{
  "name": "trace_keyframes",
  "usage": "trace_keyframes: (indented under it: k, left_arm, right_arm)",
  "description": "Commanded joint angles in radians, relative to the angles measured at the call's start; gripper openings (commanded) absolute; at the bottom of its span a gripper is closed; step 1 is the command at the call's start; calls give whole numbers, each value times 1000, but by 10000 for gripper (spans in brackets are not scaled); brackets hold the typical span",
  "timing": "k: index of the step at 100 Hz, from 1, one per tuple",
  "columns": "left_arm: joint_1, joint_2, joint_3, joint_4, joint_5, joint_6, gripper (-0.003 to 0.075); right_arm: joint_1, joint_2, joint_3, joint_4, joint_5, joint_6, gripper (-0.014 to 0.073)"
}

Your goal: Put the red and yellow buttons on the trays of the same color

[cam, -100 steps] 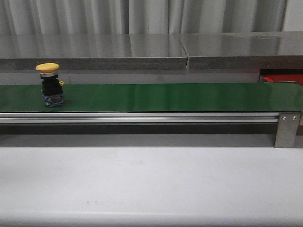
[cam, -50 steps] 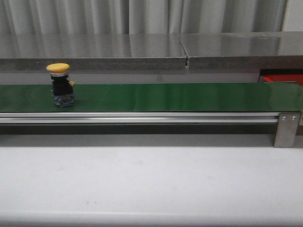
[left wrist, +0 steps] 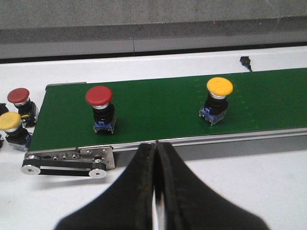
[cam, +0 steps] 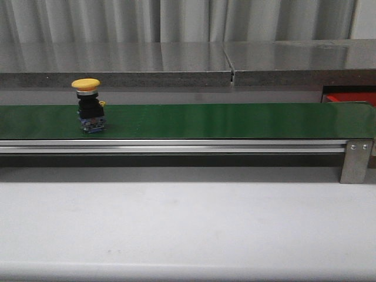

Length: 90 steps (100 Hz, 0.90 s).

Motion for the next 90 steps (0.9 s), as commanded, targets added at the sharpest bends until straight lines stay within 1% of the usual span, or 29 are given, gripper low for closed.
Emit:
trace_keyframes:
  k: [1,23,39,56,75,90]
  left_arm:
    - [-6,-60,-6,-24,-66,-4,-20]
    - [-6,-250,69,-27,-49,-4,-20]
    - [-6,-323,99,-27,-42,-4,-20]
    - [-6,-330,101,-27,-33,-4,-20]
    - [-6,-330,101,-27,-35,-4,-20]
    - [-6,-330,101,-27,-35,-4,-20]
  right_arm:
    - [-6,-16,-22,-12,-74,-5,-117]
    - [-6,-16,-22,-12,-77,-5,-117]
    - [-6,-16,-22,-12,-78,-5,-117]
    - [-5,-12,-38,-14,-129,-5,-117]
    - [-5,57,-138,-62,-47,-5,-117]
    - [-5,164,-218,-65,-33,-5,-117]
